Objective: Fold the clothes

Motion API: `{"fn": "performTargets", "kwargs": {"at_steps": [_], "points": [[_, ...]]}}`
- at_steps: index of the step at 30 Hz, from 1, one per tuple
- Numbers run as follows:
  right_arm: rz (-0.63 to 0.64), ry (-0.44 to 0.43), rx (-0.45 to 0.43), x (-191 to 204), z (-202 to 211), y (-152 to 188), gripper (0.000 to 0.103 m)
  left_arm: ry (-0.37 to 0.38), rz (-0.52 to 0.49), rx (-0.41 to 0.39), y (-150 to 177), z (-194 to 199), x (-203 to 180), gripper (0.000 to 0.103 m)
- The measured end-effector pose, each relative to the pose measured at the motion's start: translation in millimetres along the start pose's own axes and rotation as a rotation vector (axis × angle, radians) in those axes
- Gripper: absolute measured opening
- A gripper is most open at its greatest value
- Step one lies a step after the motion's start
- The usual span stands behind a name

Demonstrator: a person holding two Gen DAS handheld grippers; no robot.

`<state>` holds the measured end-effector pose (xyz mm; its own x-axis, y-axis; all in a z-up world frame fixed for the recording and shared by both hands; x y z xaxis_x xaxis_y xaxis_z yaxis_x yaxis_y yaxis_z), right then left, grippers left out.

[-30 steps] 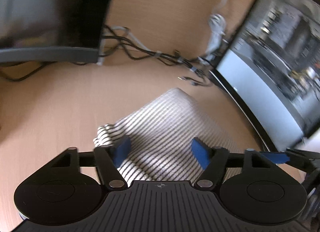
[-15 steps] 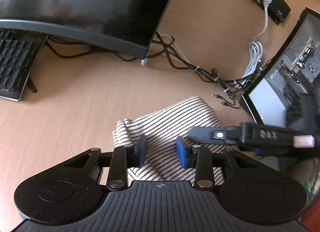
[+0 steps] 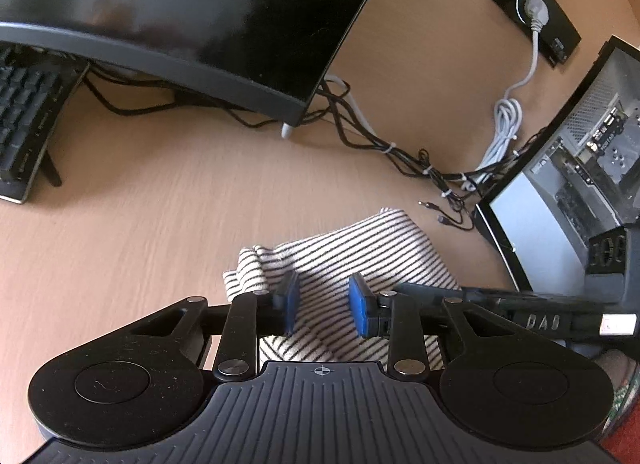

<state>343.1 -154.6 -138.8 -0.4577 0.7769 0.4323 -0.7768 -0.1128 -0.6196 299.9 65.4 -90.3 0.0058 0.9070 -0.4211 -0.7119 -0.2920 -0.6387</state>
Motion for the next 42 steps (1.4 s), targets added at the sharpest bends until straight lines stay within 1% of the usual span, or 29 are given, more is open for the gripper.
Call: {"fn": "performTargets", "kwargs": {"at_steps": [2,5,6,7,8,10,11,14,15,16,17,18,20,21,22,23,24,25,26,27,29,30,32,34,35,37,39,42], "points": [[0.075,0.037,-0.014,10.4,5.3,-1.6,0.077,-0.029,0.014,-0.017,-1.7,12.4,-4.9,0.031],[0.116,0.05,-0.038,15.1,22.1,6.5,0.082,-0.064,0.041,-0.044,0.6,33.3,-11.9,0.044],[0.122,0.05,-0.044,14.5,29.4,11.2,0.085,-0.08,0.051,-0.048,3.2,39.6,-14.0,0.051],[0.127,0.049,-0.05,13.8,36.7,15.9,0.087,-0.095,0.061,-0.051,5.9,45.9,-16.0,0.055],[0.12,0.04,-0.047,11.6,42.8,22.4,0.088,-0.098,0.071,-0.04,11.6,48.3,-16.9,0.056],[0.082,0.012,-0.021,3.3,49.1,36.7,0.093,-0.094,0.092,-0.009,24.9,50.8,-17.3,0.067],[0.06,-0.006,-0.004,-1.2,51.5,44.4,0.094,-0.085,0.104,0.01,32.4,51.0,-16.7,0.068],[0.026,-0.036,0.042,-5.2,50.1,66.2,0.094,-0.059,0.114,0.062,55.4,46.7,-16.1,0.069],[0.045,-0.034,0.039,-1.9,50.6,70.7,0.091,-0.049,0.118,0.073,60.8,44.9,-15.8,0.065],[0.064,-0.033,0.036,1.5,51.4,74.9,0.08,-0.034,0.123,0.077,64.0,44.4,-15.3,0.06],[0.095,-0.036,0.018,8.9,58.0,75.8,0.075,-0.018,0.128,0.082,67.0,44.0,-14.7,0.059],[0.125,-0.04,0.0,16.3,64.8,76.6,0.072,-0.004,0.137,0.072,65.4,45.8,-13.4,0.057],[0.159,-0.092,-0.036,27.9,80.9,75.0,0.071,0.025,0.155,0.05,61.4,49.6,-10.7,0.054],[0.173,-0.099,-0.033,30.8,82.5,74.9,0.071,0.039,0.164,0.039,59.5,51.6,-9.3,0.051],[0.187,-0.105,-0.029,33.4,83.8,75.0,0.071,0.042,0.163,0.034,58.2,52.1,-7.9,0.051],[0.211,-0.078,-0.013,33.0,79.3,77.5,0.071,0.044,0.162,0.03,56.9,52.6,-6.6,0.05],[0.234,-0.034,0.011,29.9,73.3,82.8,0.071,0.021,0.146,0.037,58.1,50.4,-5.0,0.049],[0.25,0.01,0.041,26.1,66.7,89.4,0.071,-0.014,0.122,0.047,60.6,47.2,-4.2,0.052],[0.257,0.017,0.046,24.9,64.6,93.9,0.072,-0.049,0.097,0.058,63.2,44.0,-3.4,0.053],[0.264,0.024,0.051,23.9,62.6,98.4,0.072,-0.061,0.083,0.059,65.4,43.1,-2.5,0.055],[0.283,0.029,0.046,25.0,67.8,101.2,0.073,-0.067,0.083,0.048,68.2,48.9,-1.7,0.055],[0.291,0.032,0.043,25.3,70.6,101.4,0.076,-0.079,0.087,0.039,68.0,51.9,-1.7,0.055],[0.307,0.037,0.037,25.9,76.2,101.8,0.078,-0.088,0.087,0.024,65.4,59.2,-5.3,0.053],[0.309,0.028,0.018,26.6,82.1,101.7,0.084,-0.08,0.078,0.01,62.2,64.6,-8.6,0.055],[0.299,0.02,0.007,26.8,84.5,100.2,0.085,-0.061,0.083,0.011,61.4,66.1,-10.8,0.058],[0.244,-0.005,-0.01,22.0,87.7,95.9,0.086,-0.035,0.105,0.021,62.1,65.2,-13.9,0.069],[0.183,-0.023,-0.02,18.8,85.1,90.1,0.088,-0.028,0.111,0.04,67.4,59.8,-16.9,0.072],[0.106,-0.03,-0.013,8.7,81.9,88.2,0.089,-0.022,0.115,0.07,76.7,52.6,-19.6,0.072]]}}
Point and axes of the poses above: each gripper's, at about its wrist camera, not at the fingertips, and z roughly against the way its jaws point, x to its left, y to its underside, the point moved 4 cm from there along -z, roughly the way its jaws point, and after that the axes turned 2 degrees about -y, right-handed, at the moved point
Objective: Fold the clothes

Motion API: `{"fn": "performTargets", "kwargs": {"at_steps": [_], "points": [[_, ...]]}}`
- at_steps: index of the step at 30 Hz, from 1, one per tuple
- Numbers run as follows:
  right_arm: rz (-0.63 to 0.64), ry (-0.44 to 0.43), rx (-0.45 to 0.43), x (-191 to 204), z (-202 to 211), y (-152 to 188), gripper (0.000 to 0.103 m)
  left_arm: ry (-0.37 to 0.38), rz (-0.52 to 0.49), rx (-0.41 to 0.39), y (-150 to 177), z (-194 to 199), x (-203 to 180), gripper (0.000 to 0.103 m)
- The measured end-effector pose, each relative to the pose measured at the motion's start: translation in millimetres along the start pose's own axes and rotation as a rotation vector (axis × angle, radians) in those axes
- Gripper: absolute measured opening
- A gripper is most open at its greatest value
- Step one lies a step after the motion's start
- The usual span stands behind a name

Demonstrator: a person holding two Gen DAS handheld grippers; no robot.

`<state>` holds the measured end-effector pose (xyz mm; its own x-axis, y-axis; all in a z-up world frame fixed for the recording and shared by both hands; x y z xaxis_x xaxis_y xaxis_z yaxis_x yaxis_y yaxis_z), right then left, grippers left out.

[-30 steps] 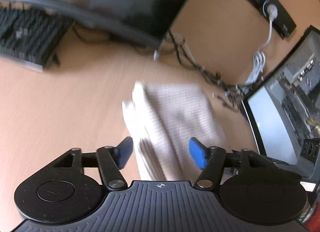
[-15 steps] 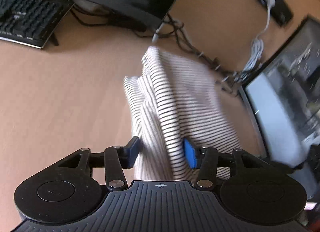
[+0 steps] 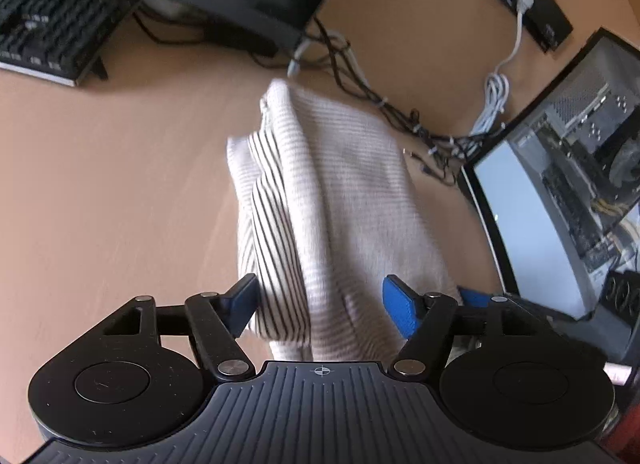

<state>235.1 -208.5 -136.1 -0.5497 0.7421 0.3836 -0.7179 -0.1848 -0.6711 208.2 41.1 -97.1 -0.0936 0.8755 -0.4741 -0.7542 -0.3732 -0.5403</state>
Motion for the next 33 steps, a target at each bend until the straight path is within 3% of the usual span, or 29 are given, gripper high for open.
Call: {"fn": "performTargets", "kwargs": {"at_steps": [2,4,6,9,12,18,26,33], "points": [[-0.02,0.013,0.011,-4.6,-4.5,2.7,0.089,0.007,0.001,0.008,4.3,-0.9,0.6,0.069],[-0.035,0.012,0.019,-7.2,-7.2,5.8,0.089,0.02,0.006,0.004,6.6,1.9,2.5,0.046],[-0.045,0.01,0.022,-8.3,-9.7,6.8,0.089,0.034,0.033,-0.008,5.3,6.1,8.3,0.04],[-0.023,0.016,0.02,-6.4,-11.4,6.1,0.089,-0.025,0.05,-0.042,-1.1,14.4,17.8,0.04],[0.037,0.05,0.025,-2.1,-13.4,7.5,0.091,-0.031,0.048,-0.096,-12.6,30.3,18.2,0.038],[0.133,0.116,0.042,3.5,-23.6,9.4,0.099,0.042,0.012,-0.192,-41.8,44.9,-4.0,0.04],[0.175,0.084,0.042,12.9,-17.1,6.3,0.099,-0.034,-0.017,-0.081,-37.2,-14.4,-0.7,0.038],[0.005,0.031,-0.063,-4.9,-5.3,-52.4,0.099,-0.049,-0.008,-0.051,-34.0,-21.4,14.6,0.042]]}}
Point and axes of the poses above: each gripper's, at about its wrist camera, not at the fingertips, and z roughly against the way its jaws point, x to its left, y to its underside, the point moved 4 cm from there along -z, roughly the way its jaws point, and after that the axes turned 2 degrees about -y, right-handed, at the moved point
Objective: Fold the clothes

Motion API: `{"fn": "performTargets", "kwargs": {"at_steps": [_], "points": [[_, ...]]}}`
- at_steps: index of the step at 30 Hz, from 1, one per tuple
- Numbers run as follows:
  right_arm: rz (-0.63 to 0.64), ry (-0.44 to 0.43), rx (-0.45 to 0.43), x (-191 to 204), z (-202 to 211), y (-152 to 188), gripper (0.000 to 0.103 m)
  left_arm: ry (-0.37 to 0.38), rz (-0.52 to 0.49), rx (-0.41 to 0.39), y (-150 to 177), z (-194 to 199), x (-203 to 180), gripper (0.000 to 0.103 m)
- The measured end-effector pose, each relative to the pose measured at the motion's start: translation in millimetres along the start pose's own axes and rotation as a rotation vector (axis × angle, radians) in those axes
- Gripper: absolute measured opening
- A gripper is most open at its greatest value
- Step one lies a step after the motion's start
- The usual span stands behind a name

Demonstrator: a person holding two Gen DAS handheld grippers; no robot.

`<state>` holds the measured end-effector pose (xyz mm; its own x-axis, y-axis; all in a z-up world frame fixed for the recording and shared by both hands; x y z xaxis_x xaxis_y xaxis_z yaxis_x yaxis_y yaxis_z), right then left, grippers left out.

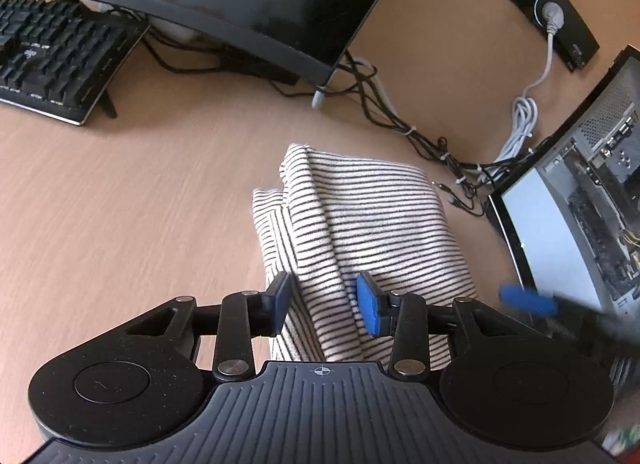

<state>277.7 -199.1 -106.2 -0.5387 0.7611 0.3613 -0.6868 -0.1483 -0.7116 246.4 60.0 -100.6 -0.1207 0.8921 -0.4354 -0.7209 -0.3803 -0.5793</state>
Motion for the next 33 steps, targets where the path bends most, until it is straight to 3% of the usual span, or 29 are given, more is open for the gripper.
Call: {"fn": "performTargets", "kwargs": {"at_steps": [3,7,11,12,15,21,33], "points": [[-0.057,0.0,-0.018,-6.8,-22.7,-26.3,0.096,0.006,-0.016,0.002,-1.0,-2.5,1.7,0.043],[-0.156,-0.038,0.035,-19.3,-63.4,-45.1,0.096,-0.003,-0.027,0.01,-0.6,-4.1,10.8,0.055],[-0.24,-0.088,0.16,-25.8,-103.8,-43.0,0.096,0.004,-0.026,0.023,0.6,-6.6,16.8,0.055],[-0.267,-0.109,0.181,-25.0,-109.8,-42.4,0.089,0.003,-0.034,0.024,0.1,-7.2,16.7,0.055],[-0.129,-0.087,0.12,6.9,-91.7,-50.9,0.08,-0.02,-0.056,0.023,-0.5,-6.2,18.4,0.055],[0.051,0.052,0.097,34.5,-87.7,-51.7,0.079,-0.024,-0.047,0.027,0.8,-2.5,25.9,0.059],[0.034,0.024,0.077,21.9,-77.9,-47.9,0.082,-0.056,-0.04,0.02,2.6,-2.6,21.4,0.064]]}}
Point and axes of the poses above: each gripper's, at about its wrist camera, not at the fingertips, and z roughly against the way its jaws point, x to its left, y to its underside, the point moved 4 cm from there along -z, roughly the way its jaws point, and after that the axes turned 2 degrees about -y, right-handed, at the moved point
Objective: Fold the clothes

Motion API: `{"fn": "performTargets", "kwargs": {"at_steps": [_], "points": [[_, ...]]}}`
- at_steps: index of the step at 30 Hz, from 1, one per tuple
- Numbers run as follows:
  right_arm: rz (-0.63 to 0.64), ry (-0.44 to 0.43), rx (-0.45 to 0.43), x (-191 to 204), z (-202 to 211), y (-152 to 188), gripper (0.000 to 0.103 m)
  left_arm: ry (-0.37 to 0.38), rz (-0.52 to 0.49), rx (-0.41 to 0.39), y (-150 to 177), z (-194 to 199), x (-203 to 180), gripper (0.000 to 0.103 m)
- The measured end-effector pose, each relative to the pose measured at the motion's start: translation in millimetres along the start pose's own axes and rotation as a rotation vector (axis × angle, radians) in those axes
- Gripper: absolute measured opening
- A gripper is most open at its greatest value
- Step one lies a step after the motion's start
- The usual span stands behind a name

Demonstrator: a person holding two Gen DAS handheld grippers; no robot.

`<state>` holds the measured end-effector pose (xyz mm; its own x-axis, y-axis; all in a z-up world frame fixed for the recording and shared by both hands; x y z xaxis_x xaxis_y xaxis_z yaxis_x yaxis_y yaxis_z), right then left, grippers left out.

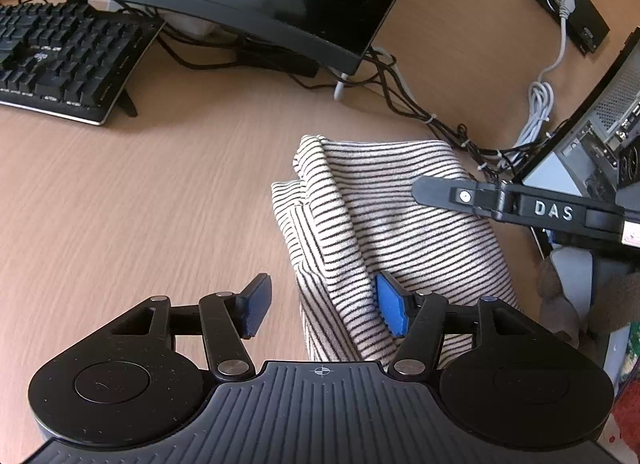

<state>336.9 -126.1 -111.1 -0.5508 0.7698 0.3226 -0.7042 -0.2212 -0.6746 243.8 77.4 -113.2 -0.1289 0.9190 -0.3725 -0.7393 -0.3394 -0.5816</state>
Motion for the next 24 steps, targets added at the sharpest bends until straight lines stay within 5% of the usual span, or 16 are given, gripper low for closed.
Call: {"fn": "performTargets", "kwargs": {"at_steps": [12,20,24], "points": [[-0.095,-0.015,0.004,-21.5,18.1,36.7,0.086,-0.082,-0.053,-0.015,3.5,6.2,-12.2,0.073],[-0.104,-0.094,0.064,-14.5,16.4,46.6,0.084,-0.003,0.011,0.03,14.1,15.1,-10.5,0.077],[-0.079,-0.107,0.077,1.7,3.3,41.2,0.083,-0.027,-0.004,0.029,23.2,21.7,-3.2,0.069]]}}
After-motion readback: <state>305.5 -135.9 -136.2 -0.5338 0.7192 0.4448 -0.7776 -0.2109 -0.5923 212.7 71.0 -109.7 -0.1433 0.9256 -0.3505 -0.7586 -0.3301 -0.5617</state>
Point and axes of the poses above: each gripper's, at about its wrist camera, not at the fingertips, and z roughly against the way its jaws point, x to its left, y to its underside, the point moved 4 cm from there along -z, roughly the way its jaws point, and after that the axes turned 2 degrees about -y, right-handed, at the moved point
